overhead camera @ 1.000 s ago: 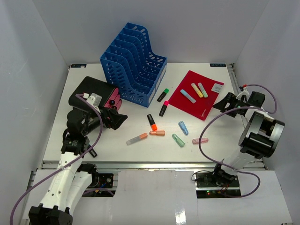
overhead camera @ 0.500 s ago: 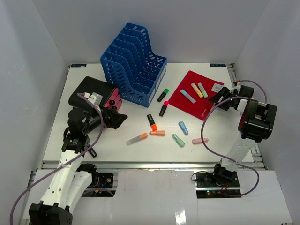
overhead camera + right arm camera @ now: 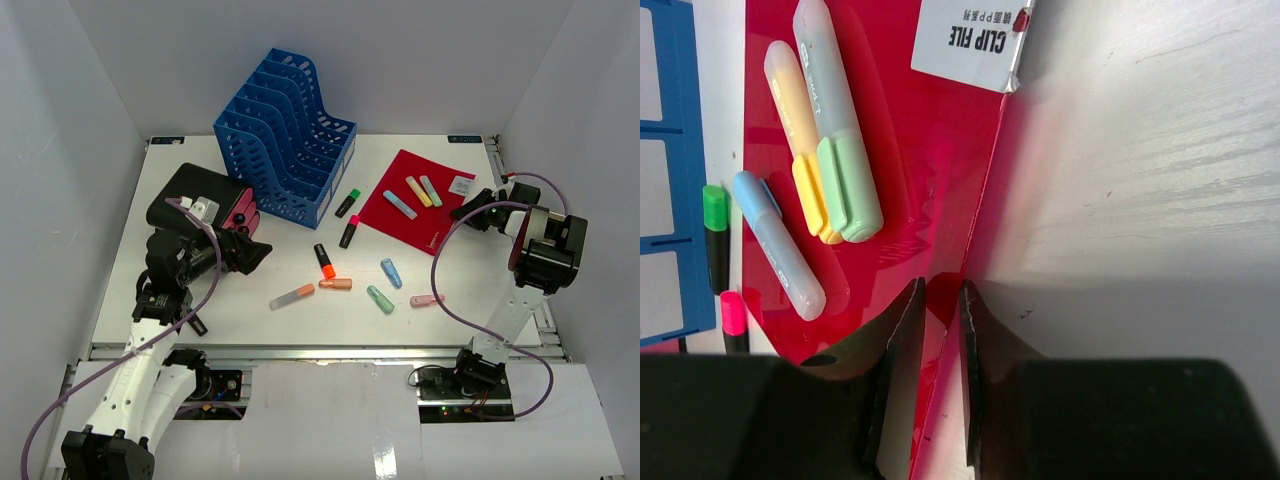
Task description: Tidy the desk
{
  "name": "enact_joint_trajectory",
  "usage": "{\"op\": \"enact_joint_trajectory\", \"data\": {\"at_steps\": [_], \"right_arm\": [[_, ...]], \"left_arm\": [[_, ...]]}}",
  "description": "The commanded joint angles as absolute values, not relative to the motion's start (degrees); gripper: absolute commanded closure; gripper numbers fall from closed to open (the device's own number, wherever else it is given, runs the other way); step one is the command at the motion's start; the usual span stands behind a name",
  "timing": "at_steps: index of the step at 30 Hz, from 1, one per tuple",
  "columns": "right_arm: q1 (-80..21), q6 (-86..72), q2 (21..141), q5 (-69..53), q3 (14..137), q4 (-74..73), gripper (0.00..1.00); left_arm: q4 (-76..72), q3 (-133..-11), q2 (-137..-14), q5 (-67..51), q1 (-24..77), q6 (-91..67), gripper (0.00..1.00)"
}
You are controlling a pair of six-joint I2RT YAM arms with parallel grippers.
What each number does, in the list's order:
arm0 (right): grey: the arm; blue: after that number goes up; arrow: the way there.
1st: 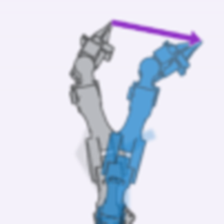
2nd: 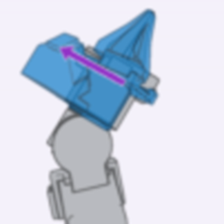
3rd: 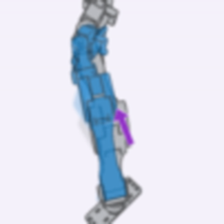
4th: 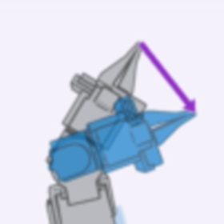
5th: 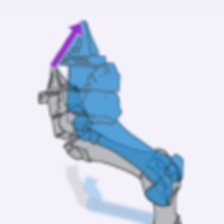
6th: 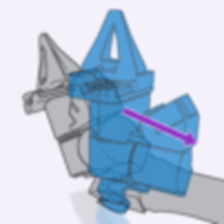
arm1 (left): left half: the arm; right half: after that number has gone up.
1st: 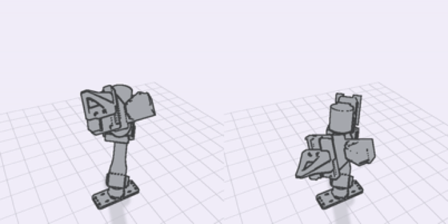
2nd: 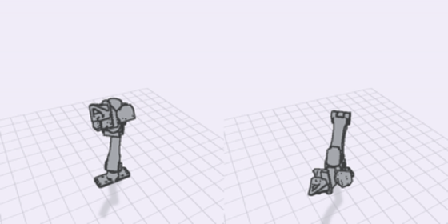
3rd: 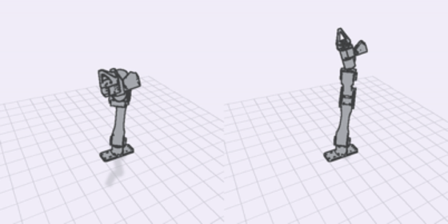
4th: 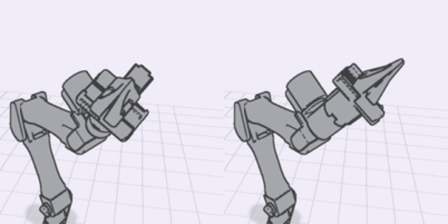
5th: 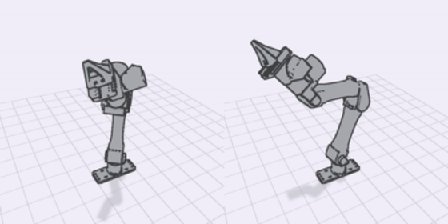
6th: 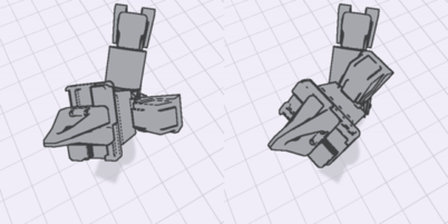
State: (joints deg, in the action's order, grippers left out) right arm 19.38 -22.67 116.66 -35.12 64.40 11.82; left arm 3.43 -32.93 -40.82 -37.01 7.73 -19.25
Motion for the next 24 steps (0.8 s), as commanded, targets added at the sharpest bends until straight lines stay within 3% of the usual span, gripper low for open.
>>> {"op": "enact_joint_trajectory", "data": {"at_steps": [1,5,24], "right_arm": [[19.4,-22.1,118.5,-33.1,64.7,11.3,0.82],[19.9,-22.4,117.8,-33.3,63.8,12.1,0.92],[20.0,-15.4,92.5,-32.2,55.0,14.0,0.92]], "left_arm": [[3.5,-33.2,-41.0,-36.8,8.1,-18.3,0.02],[3.5,-33.1,-41.0,-36.8,8.1,-18.3,0.02],[-6.0,-31.0,-42.0,-45.1,8.3,-28.9,0.02]]}}
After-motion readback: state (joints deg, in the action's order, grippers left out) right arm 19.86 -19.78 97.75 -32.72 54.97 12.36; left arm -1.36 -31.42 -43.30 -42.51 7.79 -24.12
